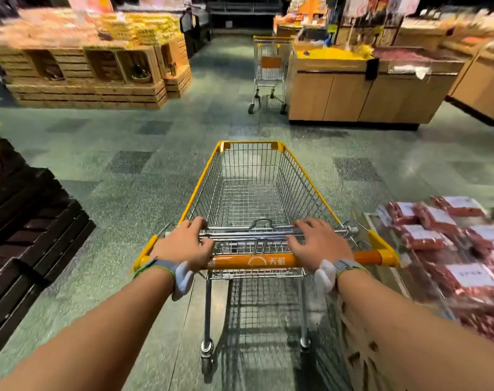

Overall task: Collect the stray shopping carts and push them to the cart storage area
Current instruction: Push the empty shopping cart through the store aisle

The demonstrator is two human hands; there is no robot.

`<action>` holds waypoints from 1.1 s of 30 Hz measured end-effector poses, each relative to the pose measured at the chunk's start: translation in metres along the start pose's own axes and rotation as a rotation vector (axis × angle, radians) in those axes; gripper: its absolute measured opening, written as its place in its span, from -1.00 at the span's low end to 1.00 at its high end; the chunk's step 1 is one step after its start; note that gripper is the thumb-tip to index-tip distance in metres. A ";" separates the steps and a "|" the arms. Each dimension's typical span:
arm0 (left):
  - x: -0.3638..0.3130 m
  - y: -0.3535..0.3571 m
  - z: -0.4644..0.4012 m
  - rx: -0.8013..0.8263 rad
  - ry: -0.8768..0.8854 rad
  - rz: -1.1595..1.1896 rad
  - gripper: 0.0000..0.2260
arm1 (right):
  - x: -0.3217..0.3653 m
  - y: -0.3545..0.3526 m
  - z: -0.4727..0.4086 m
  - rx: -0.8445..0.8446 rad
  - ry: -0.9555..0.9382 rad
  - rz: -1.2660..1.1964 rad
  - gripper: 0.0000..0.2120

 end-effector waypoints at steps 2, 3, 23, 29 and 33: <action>-0.004 -0.008 -0.047 -0.005 0.029 -0.036 -0.66 | -0.003 -0.012 -0.045 -0.008 0.000 0.002 -0.42; -0.006 -0.012 -0.070 -0.007 0.032 -0.047 -0.69 | -0.004 -0.018 -0.069 -0.012 0.007 0.007 -0.41; -0.021 -0.077 -0.589 -0.011 0.058 -0.022 -0.67 | -0.046 -0.132 -0.567 -0.040 0.056 0.035 -0.42; -0.024 -0.093 -0.734 -0.012 0.067 -0.038 -0.63 | -0.059 -0.161 -0.710 -0.039 0.042 0.030 -0.40; -0.030 -0.102 -0.831 -0.022 0.063 -0.036 -0.67 | -0.071 -0.180 -0.808 -0.026 0.055 0.033 -0.38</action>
Point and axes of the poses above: each hand's wrist, its own z-axis away from the middle knuckle, its own y-axis out of the palm, x = y × z, the point moved 2 cm from there along -z, towards the middle knuckle, and after that the axes turned 5 degrees about x, right-handed, at the moved point
